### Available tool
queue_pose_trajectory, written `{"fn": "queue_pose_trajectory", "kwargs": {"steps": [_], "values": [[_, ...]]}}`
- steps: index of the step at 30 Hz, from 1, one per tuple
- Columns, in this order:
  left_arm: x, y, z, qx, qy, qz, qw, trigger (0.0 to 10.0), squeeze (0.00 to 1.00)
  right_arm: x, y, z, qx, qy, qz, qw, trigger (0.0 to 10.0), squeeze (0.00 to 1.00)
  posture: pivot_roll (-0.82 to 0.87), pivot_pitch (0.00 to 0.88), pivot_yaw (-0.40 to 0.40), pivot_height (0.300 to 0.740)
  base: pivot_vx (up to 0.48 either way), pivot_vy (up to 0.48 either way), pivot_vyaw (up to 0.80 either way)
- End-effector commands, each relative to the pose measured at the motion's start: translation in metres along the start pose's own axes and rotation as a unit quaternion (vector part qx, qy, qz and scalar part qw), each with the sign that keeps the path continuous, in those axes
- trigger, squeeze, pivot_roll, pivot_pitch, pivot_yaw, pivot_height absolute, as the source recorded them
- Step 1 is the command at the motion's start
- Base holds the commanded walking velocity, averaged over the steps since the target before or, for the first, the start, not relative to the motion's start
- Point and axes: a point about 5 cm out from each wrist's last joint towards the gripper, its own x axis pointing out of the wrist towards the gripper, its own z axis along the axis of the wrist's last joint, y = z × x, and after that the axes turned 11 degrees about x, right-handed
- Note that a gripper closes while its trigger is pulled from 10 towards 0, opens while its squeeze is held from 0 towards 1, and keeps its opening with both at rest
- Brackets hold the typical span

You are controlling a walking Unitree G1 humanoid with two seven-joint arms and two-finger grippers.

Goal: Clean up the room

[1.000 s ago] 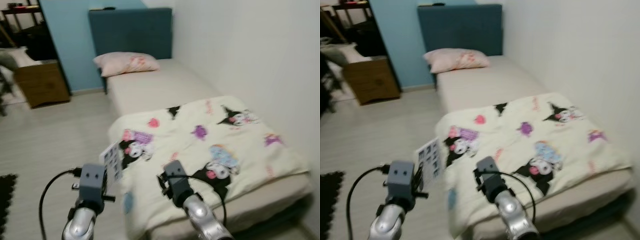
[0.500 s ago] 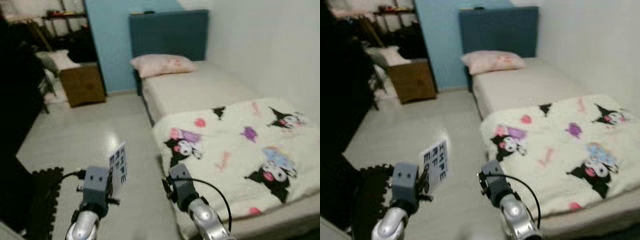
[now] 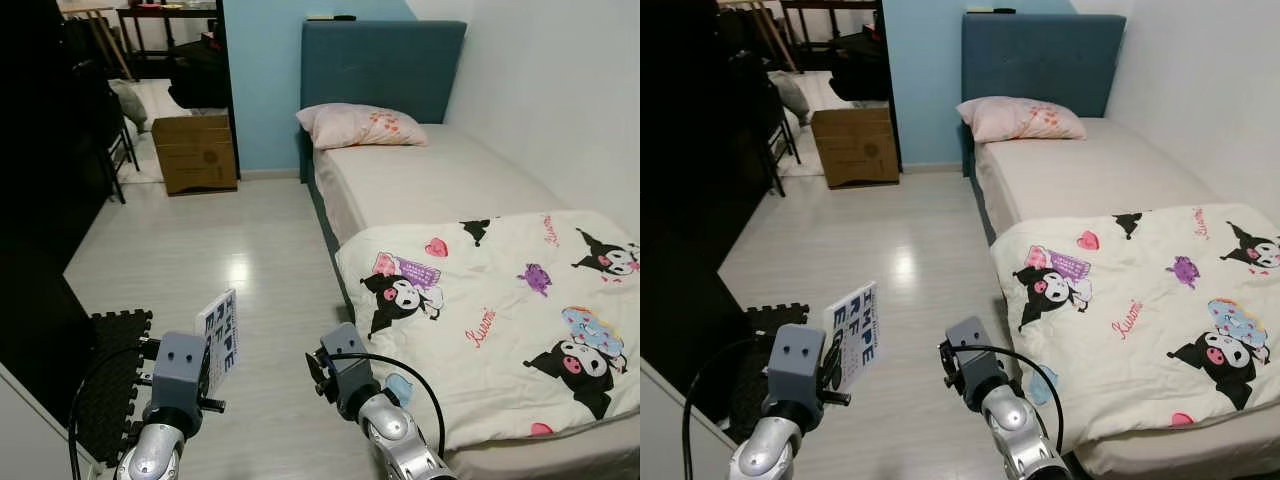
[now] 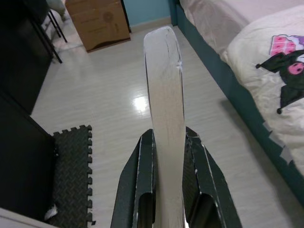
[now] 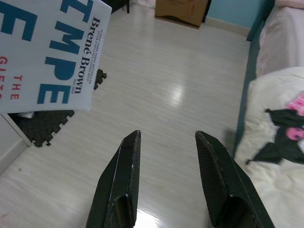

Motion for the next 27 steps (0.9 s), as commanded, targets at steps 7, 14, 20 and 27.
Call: {"fn": "queue_pose_trajectory", "kwargs": {"steps": [7,14,20,27], "values": [[0.002,0.002,-0.010,-0.003,0.039,0.028,0.999,10.0,0.00,0.000,-0.006,0.002,0.001,-0.002,-0.012,1.000,10.0,0.00,0.03,0.000,-0.001,0.740,0.000,0.000,0.00],[0.003,0.003,-0.014,-0.023,0.048,0.043,0.998,10.0,0.00,0.004,-0.001,0.008,-0.030,-0.007,0.009,0.999,10.0,0.00,0.03,0.000,-0.005,0.740,0.000,0.000,0.69],[0.005,0.005,-0.012,-0.021,0.047,0.056,0.997,10.0,0.00,0.006,-0.002,0.011,-0.022,-0.011,0.005,1.000,10.0,0.00,0.03,0.000,-0.007,0.740,0.000,0.000,0.80],[0.012,0.001,-0.003,-0.020,0.025,0.051,0.998,10.0,0.00,0.005,-0.008,0.012,-0.019,-0.015,-0.008,1.000,10.0,0.00,0.02,0.000,-0.008,0.740,0.000,0.000,0.80]]}}
